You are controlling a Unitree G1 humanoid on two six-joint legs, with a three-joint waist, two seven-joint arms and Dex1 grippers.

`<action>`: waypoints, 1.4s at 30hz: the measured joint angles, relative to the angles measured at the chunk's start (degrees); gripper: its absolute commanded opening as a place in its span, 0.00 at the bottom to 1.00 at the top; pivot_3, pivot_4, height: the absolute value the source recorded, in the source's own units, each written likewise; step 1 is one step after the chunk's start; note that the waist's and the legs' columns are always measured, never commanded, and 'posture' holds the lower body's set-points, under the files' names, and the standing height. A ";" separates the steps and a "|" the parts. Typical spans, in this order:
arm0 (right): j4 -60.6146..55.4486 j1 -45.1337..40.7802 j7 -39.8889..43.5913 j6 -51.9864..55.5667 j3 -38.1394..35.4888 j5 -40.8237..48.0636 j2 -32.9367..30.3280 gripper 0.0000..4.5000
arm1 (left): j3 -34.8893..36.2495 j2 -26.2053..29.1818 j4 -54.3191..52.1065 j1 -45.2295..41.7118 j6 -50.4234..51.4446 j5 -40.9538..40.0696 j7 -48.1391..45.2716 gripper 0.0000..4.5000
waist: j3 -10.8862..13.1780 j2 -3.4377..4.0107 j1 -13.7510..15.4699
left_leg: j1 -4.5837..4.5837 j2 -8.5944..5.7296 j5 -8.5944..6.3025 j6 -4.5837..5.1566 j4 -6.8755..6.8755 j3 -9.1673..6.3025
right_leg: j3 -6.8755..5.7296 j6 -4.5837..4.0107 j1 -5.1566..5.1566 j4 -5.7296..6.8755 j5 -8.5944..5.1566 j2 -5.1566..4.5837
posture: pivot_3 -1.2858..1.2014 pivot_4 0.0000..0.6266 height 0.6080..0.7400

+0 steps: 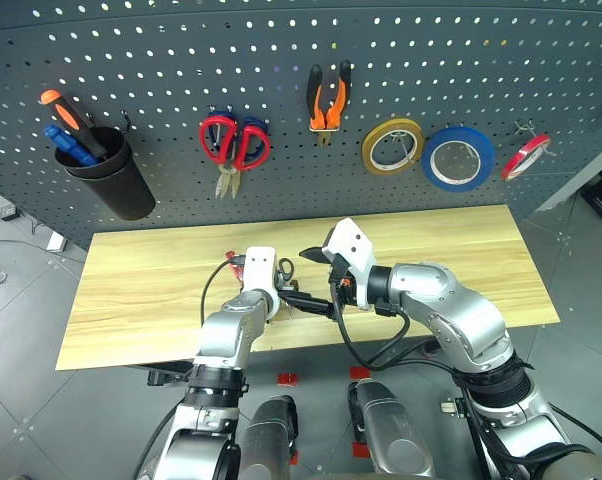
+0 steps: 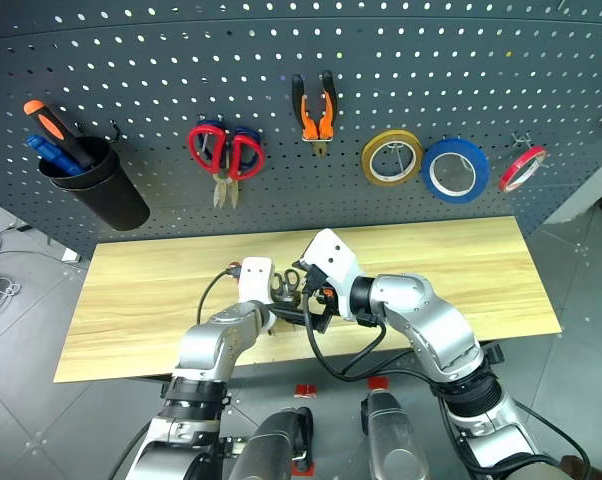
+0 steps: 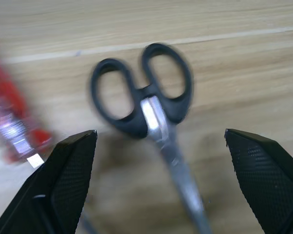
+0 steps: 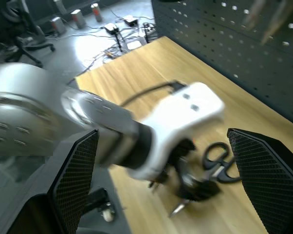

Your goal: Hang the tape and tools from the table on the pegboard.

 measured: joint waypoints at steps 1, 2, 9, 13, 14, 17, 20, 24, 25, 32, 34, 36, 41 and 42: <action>-0.04 0.00 -0.05 0.34 0.00 0.03 -0.24 1.00 | 0.02 -0.52 1.25 -0.49 -0.47 0.38 0.29 0.98 | 0.00 0.00 0.00 | 0.00 0.00 0.00 0.00 0.00 0.00 | 0.00 0.00 0.00 0.00 0.00 0.00 | 0.41 0.49 1.00; -0.04 0.01 -0.09 0.55 -0.01 0.07 -0.54 1.00 | 0.20 -1.20 2.47 -0.87 -0.56 0.54 0.83 0.98 | 0.00 0.00 -0.02 | 0.00 0.01 0.00 -0.01 0.00 -0.01 | -0.01 0.00 -0.01 0.00 0.00 0.00 | 0.41 0.49 1.00; -0.02 -0.36 -0.09 1.87 -0.34 0.71 -2.63 1.00 | 5.55 -6.59 4.93 -3.11 -0.24 0.53 7.09 0.85 | -0.01 -0.01 -0.08 | 0.05 0.01 0.00 -0.01 0.01 0.00 | -0.02 0.04 0.06 0.01 0.01 0.00 | 0.41 0.49 1.00; 0.16 -1.16 -0.42 3.71 -1.30 1.44 -3.25 1.00 | 8.12 -7.33 5.76 -3.89 -0.29 0.14 8.28 0.57 | -0.01 -0.02 -0.11 | 0.06 0.00 0.01 -0.02 0.02 0.00 | -0.04 0.05 0.10 0.00 0.01 0.00 | 0.40 0.48 1.00; 0.26 -1.21 -0.43 4.63 -1.56 2.01 -3.43 1.00 | 8.21 -7.24 6.15 -4.13 -0.37 0.16 8.21 0.51 | -0.01 -0.02 -0.11 | 0.06 0.00 0.01 -0.01 0.02 0.00 | -0.04 0.05 0.10 0.00 0.01 0.00 | 0.40 0.48 1.00; 0.62 -1.44 -0.07 7.03 -1.64 2.79 -4.34 1.00 | 8.20 -6.98 7.25 -4.62 -0.84 0.24 7.93 0.30 | -0.02 -0.02 -0.03 | 0.06 -0.01 0.01 -0.01 0.04 0.00 | -0.04 0.08 0.13 -0.01 0.03 -0.01 | 0.40 0.48 1.00; 0.71 -1.87 0.58 7.91 -1.24 3.33 -5.99 1.00 | 7.96 -6.95 7.57 -4.67 -1.45 0.16 6.83 0.09 | -0.01 -0.02 0.00 | 0.06 -0.02 0.01 -0.01 0.05 0.00 | -0.03 0.11 0.13 -0.03 0.04 -0.02 | 0.40 0.48 1.00; 0.72 -3.17 2.99 5.73 1.05 1.95 -11.12 1.00 | 7.86 -6.60 7.28 -4.43 -1.41 0.14 5.96 0.01 | -0.02 -0.02 -0.07 | 0.07 -0.02 0.01 -0.02 0.03 -0.01 | -0.07 0.12 0.13 -0.05 0.04 -0.02 | 0.40 0.47 1.00; 0.75 -3.38 3.36 5.18 1.22 1.90 -11.44 1.00 | 7.80 -6.35 7.03 -4.23 -1.37 0.15 5.61 0.01 | -0.02 -0.02 -0.09 | 0.07 -0.01 0.01 -0.03 0.03 -0.01 | -0.08 0.12 0.13 -0.05 0.03 -0.01 | 0.40 0.47 1.00; 2.12 -4.59 4.31 2.36 1.50 1.39 -13.06 1.00 | 3.77 -3.31 -0.15 0.91 1.09 0.92 2.86 0.01 | 0.00 -0.04 -0.44 | 0.02 -0.01 0.13 -0.25 0.01 0.01 | -0.01 0.12 0.08 -0.08 0.04 -0.01 | 0.40 0.46 1.00; 2.32 -4.85 4.35 1.56 1.30 1.10 -13.51 1.00 | 1.32 -1.45 -5.04 3.94 1.32 2.10 1.99 0.01 | 0.02 -0.07 -0.67 | -0.02 0.00 0.13 -0.25 0.00 0.00 | -0.02 0.12 0.03 -0.08 0.04 -0.02 | 0.40 0.46 1.00; 2.43 -5.04 4.85 0.67 0.88 0.95 -14.18 1.00 | -1.17 0.72 -12.11 6.61 0.65 3.60 1.53 0.01 | 0.05 -0.10 -1.12 | -0.03 0.00 0.13 -0.25 -0.01 -0.01 | -0.02 0.11 0.03 -0.09 0.04 -0.02 | 0.40 0.46 1.00; 2.01 -5.07 5.99 -4.84 -0.11 -0.47 -16.98 1.00 | -3.75 4.47 -29.72 16.10 -7.43 6.99 1.22 0.01 | 0.05 -0.10 -1.50 | -0.02 0.00 -0.01 -0.02 -0.05 0.05 | 0.07 0.11 0.07 -0.24 0.04 -0.03 | 0.40 0.46 1.00; 1.96 -5.05 6.06 -6.02 -0.20 -0.93 -17.45 1.00 | -3.69 4.34 -31.98 18.48 -9.34 7.05 1.26 0.01 | 0.05 -0.09 -1.54 | -0.02 0.01 -0.02 -0.01 -0.07 0.04 | 0.06 0.11 0.07 -0.27 0.04 -0.03 | 0.40 0.46 1.00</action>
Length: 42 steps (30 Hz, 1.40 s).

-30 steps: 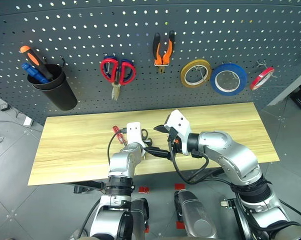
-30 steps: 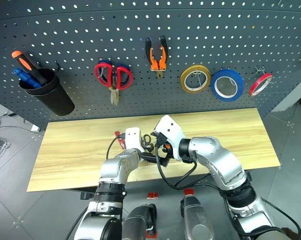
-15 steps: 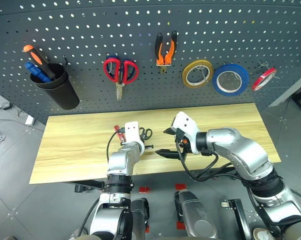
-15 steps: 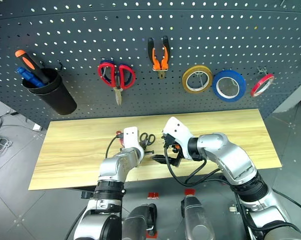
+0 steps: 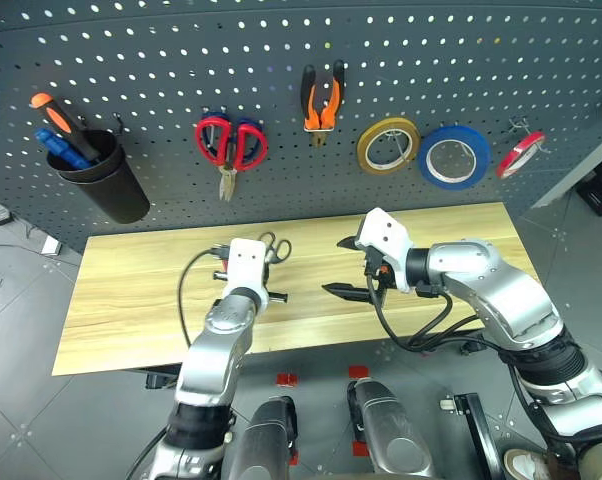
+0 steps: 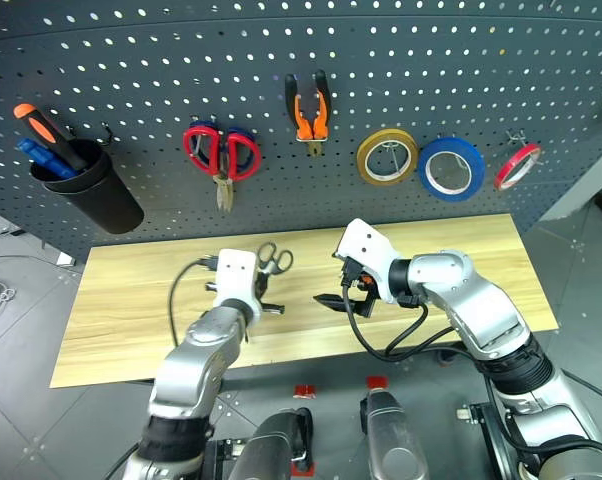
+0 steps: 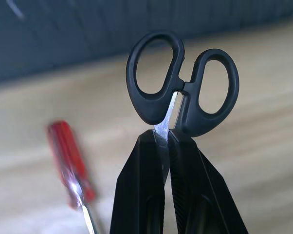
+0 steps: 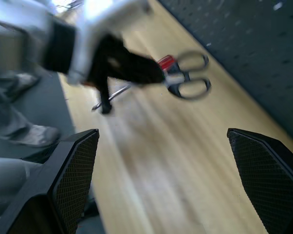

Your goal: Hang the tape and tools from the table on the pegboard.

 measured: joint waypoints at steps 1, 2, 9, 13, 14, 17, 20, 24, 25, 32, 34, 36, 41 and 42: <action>-0.01 0.00 -0.02 -1.22 -0.04 -0.80 -0.16 1.00 | -0.01 0.01 -1.77 2.15 -1.84 0.01 -0.07 0.01 | 0.00 -0.01 0.01 | 0.00 0.02 0.00 0.01 0.00 -0.01 | -0.02 0.00 0.00 -0.01 0.00 0.00 | 0.40 0.46 1.00; -0.02 -0.01 -0.07 -2.15 -0.01 -1.52 -0.28 1.00 | 0.06 0.01 -2.98 3.46 -2.97 0.03 -0.04 0.01 | 0.01 0.00 0.06 | 0.00 0.02 -0.01 0.02 0.00 -0.01 | -0.03 0.00 0.00 -0.01 0.00 0.00 | 0.40 0.46 1.00; 0.57 -0.60 -0.89 -11.84 0.51 -8.48 -1.07 1.00 | 2.46 -1.01 -11.35 6.65 -8.43 2.41 2.85 0.01 | 0.03 -0.04 0.14 | -0.02 0.00 -0.01 0.04 0.02 0.00 | -0.04 0.01 0.04 -0.04 0.01 0.00 | 0.40 0.45 1.00; 2.70 -1.20 -0.99 -17.96 0.65 -12.35 -0.86 1.00 | 2.59 -1.84 -13.01 6.57 -9.52 3.23 3.32 0.01 | 0.03 -0.05 0.14 | -0.02 0.00 -0.02 0.05 0.02 0.02 | -0.04 0.01 0.04 -0.04 0.01 0.00 | 0.40 0.45 1.00; 3.11 -1.41 -0.99 -19.26 0.66 -13.08 -0.81 1.00 | 2.60 -2.27 -13.24 6.55 -9.53 3.36 3.40 0.01 | 0.04 -0.05 0.15 | -0.02 0.00 -0.02 0.05 0.02 0.02 | -0.04 0.01 0.04 -0.04 0.01 0.00 | 0.40 0.44 1.00; 4.48 -2.14 -0.98 -21.95 0.66 -14.87 -0.25 1.00 | 2.65 -2.82 -13.95 6.15 -9.58 3.51 3.69 0.01 | 0.04 -0.06 0.14 | -0.01 0.01 -0.02 0.05 0.02 0.01 | -0.04 0.01 0.04 -0.01 0.01 0.01 | 0.40 0.44 1.00; 5.24 -2.26 -0.93 -24.04 0.66 -16.03 0.24 1.00 | 2.87 -3.19 -14.02 5.83 -9.59 3.52 3.70 0.01 | 0.04 -0.06 0.15 | -0.01 0.01 -0.02 0.05 0.03 0.02 | -0.04 0.01 0.03 -0.02 0.01 0.01 | 0.40 0.43 1.00; 6.76 -2.29 -0.93 -26.06 0.65 -17.47 0.54 1.00 | 3.66 -3.18 -14.41 5.39 -9.59 3.53 3.64 0.01 | 0.04 -0.06 0.14 | -0.01 0.00 -0.02 0.05 0.03 0.02 | -0.04 0.01 0.03 -0.01 0.01 0.01 | 0.40 0.43 1.00; 6.84 -2.29 -0.94 -26.29 0.64 -17.77 0.72 1.00 | 3.94 -3.15 -14.58 5.28 -9.59 3.53 3.63 0.01 | 0.04 -0.06 0.14 | -0.01 0.01 -0.02 0.05 0.03 0.02 | -0.03 0.01 0.03 0.00 0.01 0.01 | 0.40 0.43 1.00; 7.77 -2.29 -0.99 -27.56 0.42 -19.03 1.69 1.00 | 3.91 -1.87 -17.16 2.95 -9.56 3.87 2.34 0.01 | 0.03 -0.06 0.14 | -0.01 0.00 -0.01 0.05 0.05 0.02 | -0.03 0.00 0.04 0.04 0.02 0.01 | 0.40 0.42 1.00; 7.92 -2.29 -0.99 -27.61 0.40 -19.30 1.90 1.00 | 3.76 -1.10 -17.55 1.77 -9.51 4.34 1.91 0.01 | 0.03 -0.06 0.14 | -0.01 0.00 -0.01 0.04 0.06 0.03 | -0.03 0.00 0.04 0.05 0.02 0.02 | 0.40 0.42 1.00; 8.06 -2.29 -0.99 -27.66 0.38 -19.43 2.16 1.00 | 3.79 -0.60 -17.93 0.60 -9.13 5.17 1.89 0.01 | 0.03 -0.06 0.12 | -0.01 0.00 -0.01 0.05 0.06 0.04 | -0.02 0.00 0.03 0.07 0.02 0.02 | 0.41 0.42 1.00; 9.01 -2.52 -1.02 -27.66 0.31 -19.48 2.95 1.00 | 4.06 -0.27 -18.60 -2.67 -6.90 6.05 1.85 0.01 | 0.03 -0.06 0.13 | -0.01 0.00 -0.01 0.04 0.08 0.05 | -0.02 0.00 0.02 0.10 0.02 0.02 | 0.41 0.41 1.00; 9.17 -2.75 -1.04 -27.66 0.26 -19.48 3.42 1.00 | 4.11 0.21 -18.26 -3.55 -6.64 6.18 1.74 0.01 | 0.03 -0.06 0.12 | -0.01 0.00 -0.01 0.04 0.08 0.05 | -0.02 0.00 0.02 0.11 0.02 0.03 | 0.41 0.41 1.00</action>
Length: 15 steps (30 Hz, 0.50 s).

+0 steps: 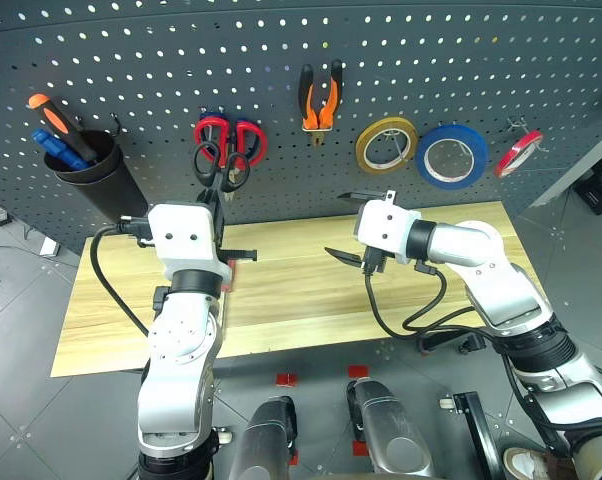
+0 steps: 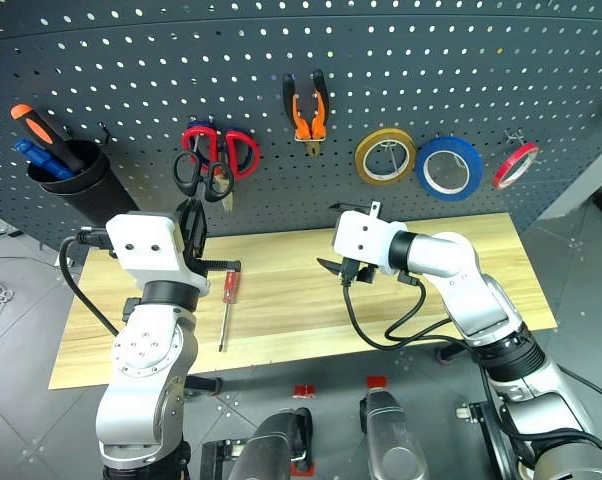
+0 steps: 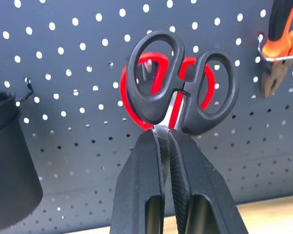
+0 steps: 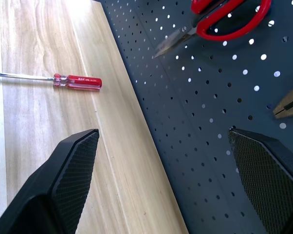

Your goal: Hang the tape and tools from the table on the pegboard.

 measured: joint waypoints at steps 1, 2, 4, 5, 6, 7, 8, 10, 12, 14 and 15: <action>0.08 -0.25 -0.01 0.00 0.00 0.00 0.34 1.00 | 0.10 0.19 0.14 -0.58 0.18 0.05 -0.06 0.01 | 0.00 0.00 -0.02 | 0.00 0.00 0.00 0.00 0.00 0.01 | 0.01 0.00 0.00 0.01 0.00 0.00 | 0.41 0.42 1.00; 0.24 -0.51 -0.01 0.00 0.00 0.00 0.52 1.00 | 0.16 0.34 0.39 -1.12 0.39 0.09 -0.13 0.01 | 0.00 0.00 -0.02 | 0.00 0.00 0.00 -0.01 0.00 0.01 | 0.01 0.00 0.00 0.02 0.00 0.00 | 0.41 0.42 1.00; 0.75 -1.05 -0.01 0.00 -0.07 0.00 0.74 1.00 | 0.53 1.21 2.42 -2.06 0.74 0.09 -0.38 0.01 | 0.00 0.00 0.00 | 0.01 0.00 0.00 -0.01 0.02 0.01 | 0.01 0.00 0.00 0.02 0.00 0.00 | 0.40 0.43 1.00; 1.01 -1.25 0.00 -0.01 -0.10 0.00 0.79 1.00 | 1.10 1.27 3.39 -2.22 0.78 0.08 -0.53 0.01 | 0.00 0.00 -0.02 | 0.01 0.00 0.00 -0.01 0.02 0.02 | 0.02 0.00 -0.01 0.02 0.00 0.00 | 0.40 0.43 1.00; 1.41 -1.53 0.00 -0.07 -0.14 0.00 0.91 1.00 | 1.56 1.44 4.54 -2.53 0.79 0.08 -0.66 0.01 | 0.00 0.00 -0.02 | 0.01 0.00 0.00 -0.01 0.02 0.02 | 0.02 0.00 -0.01 0.03 0.00 0.00 | 0.40 0.43 1.00; 1.85 -1.88 0.00 -0.12 -0.16 0.00 1.03 1.00 | 2.01 1.62 5.39 -2.94 0.82 0.07 -0.84 0.01 | 0.00 -0.01 -0.03 | 0.00 0.00 0.00 -0.01 0.02 0.01 | 0.01 0.00 -0.02 0.02 0.00 0.00 | 0.40 0.43 1.00; 2.14 -2.16 0.00 -0.18 -0.29 0.00 1.15 1.00 | 2.39 1.74 6.23 -3.67 0.81 0.06 -0.99 0.01 | 0.00 -0.01 -0.02 | 0.00 0.00 0.00 -0.01 0.02 0.01 | 0.02 0.00 -0.02 0.03 0.00 0.00 | 0.40 0.43 1.00; 2.15 -2.57 0.01 -0.33 -0.38 0.00 1.35 1.00 | 2.69 1.76 6.64 -4.48 0.79 0.05 -1.05 0.01 | 0.00 -0.01 -0.02 | 0.00 0.00 0.00 -0.01 0.03 0.03 | 0.03 0.00 -0.02 0.02 0.00 0.00 | 0.40 0.43 1.00; 2.29 -2.81 0.01 -0.52 -0.50 0.00 1.46 1.00 | 2.90 1.76 7.91 -5.80 0.65 0.04 -1.07 0.01 | 0.00 -0.01 -0.02 | 0.00 0.00 0.01 -0.01 0.04 0.03 | 0.03 0.00 -0.02 0.03 0.00 0.00 | 0.40 0.43 1.00; 2.44 -3.03 0.02 -0.73 -0.51 0.00 1.76 1.00 | 3.33 1.97 11.08 -8.24 0.00 0.04 -1.06 0.01 | 0.00 -0.01 -0.01 | 0.01 0.00 0.01 -0.01 0.07 0.02 | 0.02 0.00 -0.01 0.08 0.00 0.00 | 0.40 0.43 1.00; 2.44 -3.07 0.03 -0.78 -0.51 0.01 2.01 1.00 | 3.53 2.06 11.99 -8.84 -0.46 0.04 -1.07 0.01 | 0.00 -0.01 -0.02 | 0.01 0.00 0.01 -0.01 0.07 0.02 | 0.02 0.00 -0.01 0.08 0.00 0.00 | 0.40 0.43 1.00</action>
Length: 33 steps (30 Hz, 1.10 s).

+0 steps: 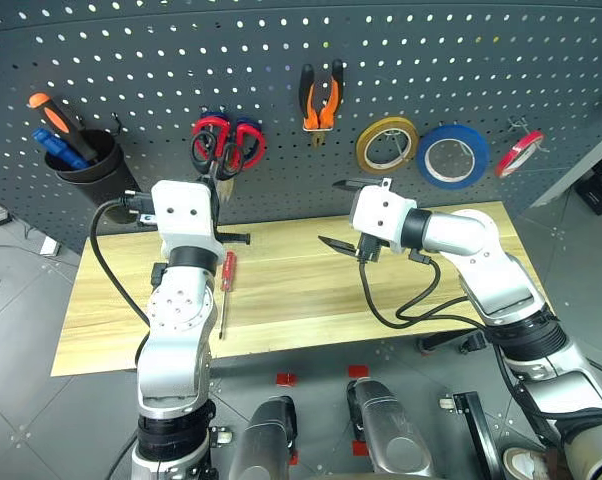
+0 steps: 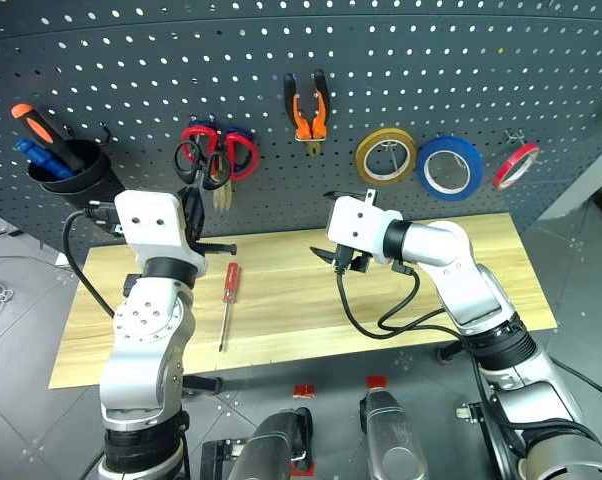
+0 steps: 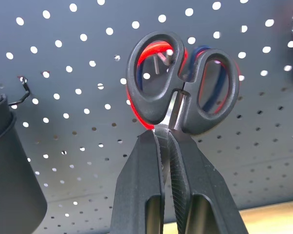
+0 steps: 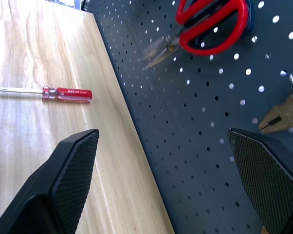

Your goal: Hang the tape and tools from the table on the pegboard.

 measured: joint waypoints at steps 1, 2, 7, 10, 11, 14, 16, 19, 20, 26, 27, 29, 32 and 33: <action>0.07 0.00 0.01 0.00 0.00 0.00 0.11 1.00 | 0.09 0.01 0.71 -0.32 -0.34 0.00 0.00 0.01 | 0.00 0.00 -0.01 | 0.00 0.00 0.00 0.00 0.00 0.02 | 0.02 0.00 0.00 0.00 0.00 0.00 | 0.40 0.43 1.00; 0.12 0.00 0.01 0.00 0.00 0.00 0.15 1.00 | 0.10 0.00 1.23 -0.48 -0.51 0.00 0.00 0.01 | 0.00 0.00 -0.06 | 0.00 0.00 0.01 -0.01 0.00 0.02 | 0.02 0.00 -0.01 -0.01 0.00 0.00 | 0.40 0.44 1.00; 0.18 0.00 0.03 0.00 0.00 -0.02 0.27 1.00 | 0.76 -0.57 3.74 -0.18 -1.25 -0.69 -0.27 0.35 | 0.00 0.00 -0.14 | 0.00 0.01 0.00 -0.01 -0.01 0.04 | 0.03 0.00 -0.04 0.00 0.00 0.00 | 0.40 0.44 1.00; 0.18 0.02 0.03 0.12 0.00 -0.02 0.28 1.00 | 0.94 -0.84 3.64 1.28 -0.93 -0.92 -0.29 0.55 | 0.00 0.00 -0.14 | 0.01 0.01 0.00 0.00 -0.01 0.04 | 0.04 0.00 -0.03 0.00 0.00 0.00 | 0.40 0.45 1.00; 0.18 0.03 0.03 0.22 0.00 -0.02 0.28 1.00 | 1.03 -0.98 3.63 1.84 -0.68 -1.04 -0.30 0.61 | 0.00 0.00 -0.15 | 0.01 0.01 0.00 0.00 -0.01 0.04 | 0.04 0.00 -0.03 0.01 0.00 0.00 | 0.40 0.45 1.00; -0.93 1.36 -0.28 4.63 -1.19 1.13 1.50 1.00 | 1.13 -0.97 2.42 5.41 1.33 -2.01 -1.50 0.61 | 0.00 0.00 -0.14 | 0.01 0.02 0.00 0.00 -0.02 0.03 | 0.04 0.00 -0.03 0.00 0.00 0.00 | 0.40 0.46 1.00; -2.60 3.50 -1.29 10.72 -2.58 3.26 3.69 1.00 | 1.14 -0.83 1.93 8.44 3.16 -2.74 -2.66 0.61 | 0.00 0.01 -0.15 | 0.01 0.04 -0.01 0.01 -0.03 0.02 | 0.04 -0.01 -0.04 0.01 0.00 0.00 | 0.41 0.46 1.00; -7.11 6.97 -4.57 24.39 -3.84 7.30 9.09 1.00 | 1.43 0.66 1.98 11.32 8.02 -3.45 -4.28 0.61 | 0.01 0.01 -0.14 | 0.00 0.05 -0.02 0.03 -0.04 0.00 | 0.05 -0.01 -0.08 0.07 0.00 0.00 | 0.41 0.49 1.00; -8.58 7.93 -5.55 28.18 -3.56 8.11 10.40 1.00 | 1.96 1.38 2.68 11.62 9.90 -4.03 -5.24 0.61 | 0.02 0.02 -0.07 | 0.01 0.04 -0.02 0.03 -0.04 -0.01 | 0.04 -0.01 -0.09 0.09 0.00 0.00 | 0.41 0.49 1.00; -14.66 8.61 -9.57 40.10 -0.70 9.95 14.32 1.00 | 4.61 6.67 12.37 8.35 17.35 -6.52 -9.07 0.61 | 0.36 -0.03 0.12 | 0.01 0.02 -0.02 0.04 -0.03 -0.09 | -0.03 -0.01 -0.09 0.08 0.00 -0.01 | 0.41 0.57 1.00; -15.34 8.48 -10.05 41.47 0.00 10.46 14.86 1.00 | 5.19 7.49 14.94 6.63 18.22 -6.96 -9.73 0.61 | 0.58 -0.02 0.11 | 0.01 0.02 -0.02 0.04 -0.03 -0.10 | -0.03 -0.01 -0.09 0.08 0.00 -0.01 | 0.41 0.57 1.00; -15.75 7.98 -10.24 43.45 1.03 11.44 15.31 1.00 | 5.90 8.11 18.98 3.79 19.04 -7.95 -10.58 0.61 | 0.78 -0.01 0.07 | 0.00 0.00 -0.03 0.04 -0.03 -0.09 | -0.02 -0.01 -0.10 0.07 0.00 -0.02 | 0.40 0.59 1.00; -16.17 6.40 -10.56 45.28 1.38 12.37 15.63 1.00 | 5.92 9.44 25.46 -0.49 19.05 -8.98 -12.28 0.61 | 1.20 -0.03 0.02 | 0.00 0.01 -0.03 0.04 -0.04 -0.09 | -0.02 -0.01 -0.12 0.06 0.00 -0.02 | 0.40 0.61 1.00; -16.23 5.76 -10.59 45.84 1.65 12.70 15.62 1.00 | 5.90 10.38 28.57 -2.13 18.80 -9.07 -12.73 0.61 | 1.36 -0.07 -0.02 | 0.00 0.01 -0.03 0.04 -0.05 -0.09 | -0.03 -0.01 -0.13 0.06 0.00 -0.02 | 0.40 0.62 1.00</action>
